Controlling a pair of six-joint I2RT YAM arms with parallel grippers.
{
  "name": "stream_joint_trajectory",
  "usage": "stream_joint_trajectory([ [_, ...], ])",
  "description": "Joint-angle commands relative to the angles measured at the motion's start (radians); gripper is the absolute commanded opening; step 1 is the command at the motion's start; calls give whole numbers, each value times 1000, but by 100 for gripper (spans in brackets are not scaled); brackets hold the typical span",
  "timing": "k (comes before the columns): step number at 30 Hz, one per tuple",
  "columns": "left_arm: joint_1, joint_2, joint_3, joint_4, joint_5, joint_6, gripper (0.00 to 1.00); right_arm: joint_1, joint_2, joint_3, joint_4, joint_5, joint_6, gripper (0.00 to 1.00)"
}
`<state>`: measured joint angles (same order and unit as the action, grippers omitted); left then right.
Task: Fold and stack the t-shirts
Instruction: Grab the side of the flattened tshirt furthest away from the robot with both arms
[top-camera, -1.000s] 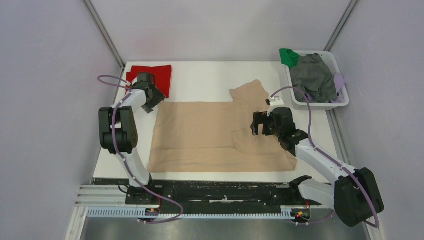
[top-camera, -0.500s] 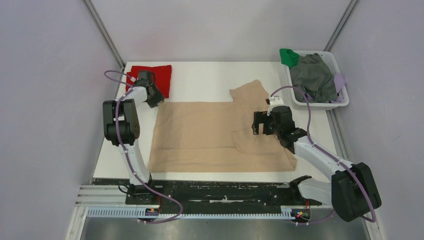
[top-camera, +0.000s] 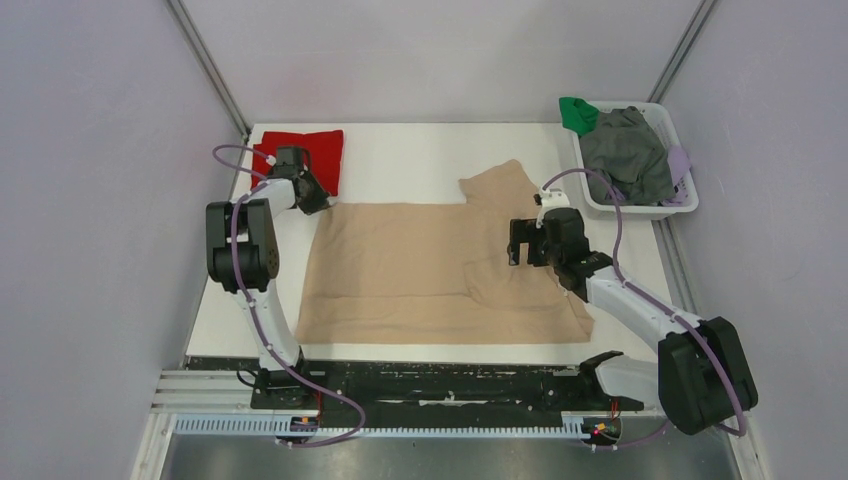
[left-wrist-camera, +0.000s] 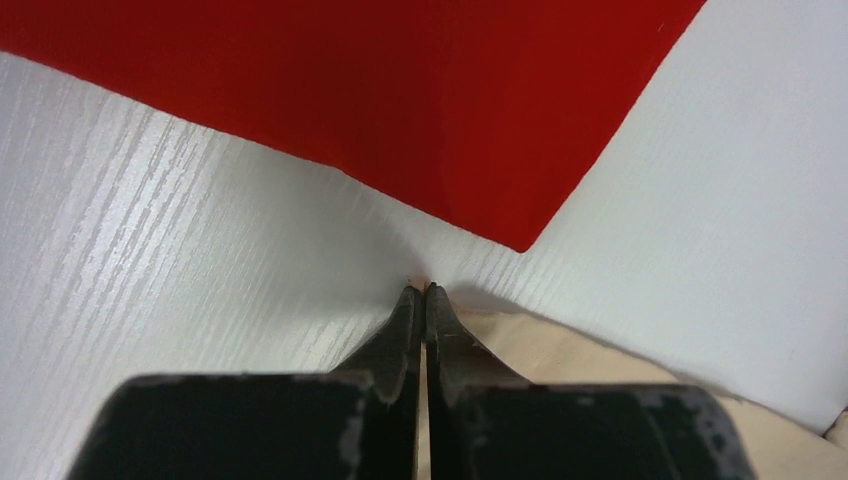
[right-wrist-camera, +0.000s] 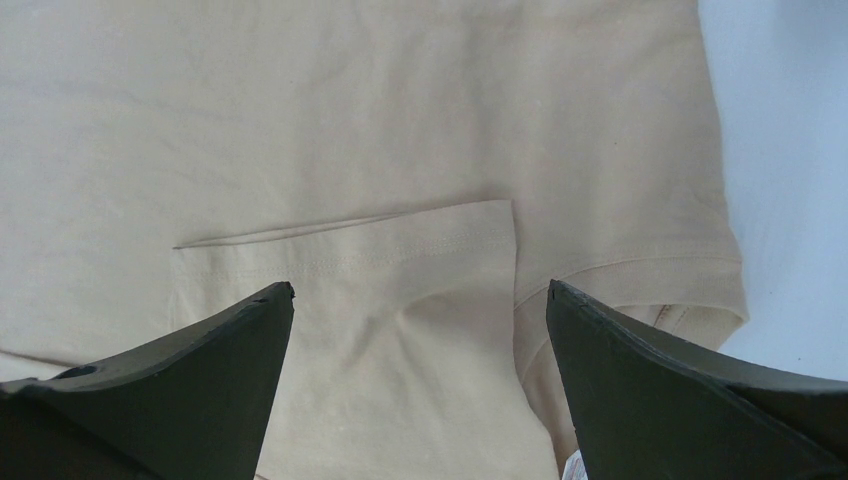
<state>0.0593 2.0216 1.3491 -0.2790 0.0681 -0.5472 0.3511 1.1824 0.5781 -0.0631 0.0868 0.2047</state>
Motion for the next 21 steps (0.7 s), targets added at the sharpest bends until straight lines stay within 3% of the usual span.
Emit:
stream_joint_trajectory([
  [1, -5, -90, -81, 70, 23, 46, 2, -20, 83, 117, 25, 28, -7, 99],
  [10, -6, -199, -154, 97, 38, 47, 2, -60, 514, 630, -63, 25, 2, 99],
  [17, -6, -216, -164, 92, 55, 49, 2, -74, 916, 1112, -132, 153, -16, 99],
  [21, -6, -219, -160, 84, 54, 53, 2, -85, 1080, 1285, -95, 197, -41, 95],
])
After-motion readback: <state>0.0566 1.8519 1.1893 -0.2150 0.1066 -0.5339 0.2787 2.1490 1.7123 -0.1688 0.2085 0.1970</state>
